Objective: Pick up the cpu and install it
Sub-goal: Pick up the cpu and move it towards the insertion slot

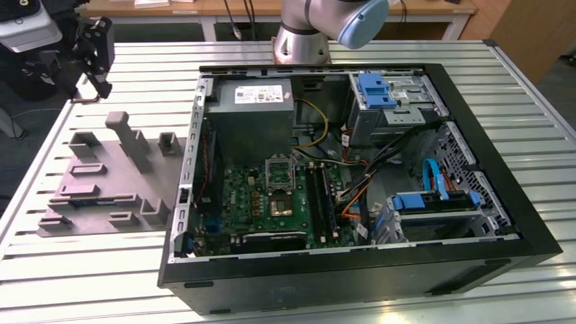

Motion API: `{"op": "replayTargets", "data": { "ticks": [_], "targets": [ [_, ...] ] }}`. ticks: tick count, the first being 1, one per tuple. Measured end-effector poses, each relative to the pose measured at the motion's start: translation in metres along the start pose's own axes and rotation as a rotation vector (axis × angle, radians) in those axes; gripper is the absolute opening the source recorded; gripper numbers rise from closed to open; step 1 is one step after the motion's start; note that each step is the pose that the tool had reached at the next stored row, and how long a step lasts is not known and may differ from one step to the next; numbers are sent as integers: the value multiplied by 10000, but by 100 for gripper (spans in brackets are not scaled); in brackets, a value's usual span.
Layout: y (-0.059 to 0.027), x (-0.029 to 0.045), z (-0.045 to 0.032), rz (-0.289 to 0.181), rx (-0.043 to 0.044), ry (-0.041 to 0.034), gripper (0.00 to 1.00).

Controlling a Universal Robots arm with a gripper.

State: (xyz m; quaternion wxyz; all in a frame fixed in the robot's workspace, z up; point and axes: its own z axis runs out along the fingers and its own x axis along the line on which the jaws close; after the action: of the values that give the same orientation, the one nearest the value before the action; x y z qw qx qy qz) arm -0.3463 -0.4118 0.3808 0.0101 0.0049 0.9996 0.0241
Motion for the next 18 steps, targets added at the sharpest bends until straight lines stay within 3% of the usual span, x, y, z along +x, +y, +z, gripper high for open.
{"op": "replayTargets", "data": {
  "ticks": [2, 11, 18],
  "targets": [
    [1, -152, 19, 0, 1, 0, 47],
    [1, -166, 20, -1, 0, 0, 47],
    [2, -277, 26, 1, 1, 1, 47]
  ]
}}
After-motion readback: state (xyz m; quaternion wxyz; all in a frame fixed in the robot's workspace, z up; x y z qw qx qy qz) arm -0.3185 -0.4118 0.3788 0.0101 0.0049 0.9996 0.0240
